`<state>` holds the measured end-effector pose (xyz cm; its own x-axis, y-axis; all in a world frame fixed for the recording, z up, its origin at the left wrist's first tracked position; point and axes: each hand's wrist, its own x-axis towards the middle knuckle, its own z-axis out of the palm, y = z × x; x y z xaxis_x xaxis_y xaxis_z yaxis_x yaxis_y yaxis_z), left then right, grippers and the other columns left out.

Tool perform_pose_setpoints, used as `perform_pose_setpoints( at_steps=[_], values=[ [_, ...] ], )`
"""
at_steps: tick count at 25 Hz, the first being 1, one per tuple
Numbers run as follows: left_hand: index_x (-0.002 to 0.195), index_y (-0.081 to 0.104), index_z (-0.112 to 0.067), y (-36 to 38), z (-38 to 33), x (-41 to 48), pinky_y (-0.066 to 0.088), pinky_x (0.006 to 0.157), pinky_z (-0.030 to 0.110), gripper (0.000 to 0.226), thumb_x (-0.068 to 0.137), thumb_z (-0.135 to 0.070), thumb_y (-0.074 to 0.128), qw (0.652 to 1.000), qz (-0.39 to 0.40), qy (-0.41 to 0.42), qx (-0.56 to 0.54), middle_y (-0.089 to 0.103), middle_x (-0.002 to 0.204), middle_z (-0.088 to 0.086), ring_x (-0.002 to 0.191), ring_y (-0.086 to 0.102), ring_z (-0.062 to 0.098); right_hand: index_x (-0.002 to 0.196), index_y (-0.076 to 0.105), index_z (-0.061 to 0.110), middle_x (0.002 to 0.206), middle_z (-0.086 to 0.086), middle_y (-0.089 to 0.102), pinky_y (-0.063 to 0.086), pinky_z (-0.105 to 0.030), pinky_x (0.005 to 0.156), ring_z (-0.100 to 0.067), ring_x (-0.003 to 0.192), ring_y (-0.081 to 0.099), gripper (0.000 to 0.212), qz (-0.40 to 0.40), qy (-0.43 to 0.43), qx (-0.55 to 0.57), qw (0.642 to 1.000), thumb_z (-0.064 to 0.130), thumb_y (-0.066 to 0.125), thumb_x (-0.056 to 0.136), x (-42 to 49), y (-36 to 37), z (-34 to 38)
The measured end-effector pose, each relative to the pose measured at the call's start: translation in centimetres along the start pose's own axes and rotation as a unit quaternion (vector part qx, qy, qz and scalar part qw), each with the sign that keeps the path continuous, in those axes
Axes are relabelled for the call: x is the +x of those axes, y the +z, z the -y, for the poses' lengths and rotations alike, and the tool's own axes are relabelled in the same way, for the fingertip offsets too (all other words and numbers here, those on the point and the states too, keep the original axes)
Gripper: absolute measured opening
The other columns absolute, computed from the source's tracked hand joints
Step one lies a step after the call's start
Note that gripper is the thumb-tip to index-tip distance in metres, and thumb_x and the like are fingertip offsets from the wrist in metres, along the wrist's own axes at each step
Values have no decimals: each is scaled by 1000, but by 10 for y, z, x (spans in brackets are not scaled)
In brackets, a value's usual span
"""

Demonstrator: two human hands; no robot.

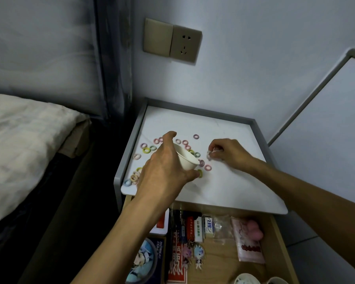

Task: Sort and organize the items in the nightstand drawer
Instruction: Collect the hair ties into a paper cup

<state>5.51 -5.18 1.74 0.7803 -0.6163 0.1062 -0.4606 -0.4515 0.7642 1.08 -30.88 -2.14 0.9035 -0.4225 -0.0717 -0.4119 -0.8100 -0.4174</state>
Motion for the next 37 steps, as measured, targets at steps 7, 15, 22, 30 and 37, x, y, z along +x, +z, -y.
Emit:
perform_pose_setpoints(
  at_steps=[7, 15, 22, 30, 37],
  values=[
    [145, 21, -26, 5, -1, 2, 48, 83, 35, 102, 68, -40, 85, 1000, -8, 8, -9, 60, 126, -2, 106, 59, 21, 93, 70, 24, 86, 8, 70, 52, -18, 69, -6, 78, 66, 15, 55, -160, 84, 982, 10, 70, 87, -39, -47, 100],
    [146, 24, -26, -6, 6, 4, 45, 84, 30, 104, 65, -34, 89, 999, -30, -5, -34, 58, 129, 4, 114, 55, 23, 109, 72, 16, 99, 2, 73, 47, -17, 66, -11, 82, 66, 17, 6, -78, 108, 991, 16, 64, 93, -6, -50, 84],
    [147, 24, -27, -20, 9, 7, 46, 90, 31, 101, 68, -36, 87, 998, -40, -4, -47, 57, 127, 4, 115, 53, 22, 128, 60, 28, 139, -7, 53, 41, -39, 107, -27, 127, 49, 56, 7, 127, 24, 992, 62, 58, 84, 67, 25, 17],
    [146, 25, -26, -22, 12, 9, 49, 91, 33, 100, 67, -38, 86, 998, -43, -13, -41, 58, 126, 4, 113, 55, 22, 92, 69, 23, 98, -1, 61, 40, -16, 67, -12, 85, 57, 14, -2, -57, 32, 998, 20, 75, 80, 57, 49, 37],
    [145, 25, -26, -21, 11, 7, 43, 84, 26, 98, 69, -38, 85, 999, -36, -11, -32, 58, 125, 4, 113, 53, 21, 81, 67, 18, 85, 2, 65, 41, -19, 63, -16, 78, 60, 8, 6, -22, 14, 1000, 11, 70, 85, 47, 45, 46]
  ],
)
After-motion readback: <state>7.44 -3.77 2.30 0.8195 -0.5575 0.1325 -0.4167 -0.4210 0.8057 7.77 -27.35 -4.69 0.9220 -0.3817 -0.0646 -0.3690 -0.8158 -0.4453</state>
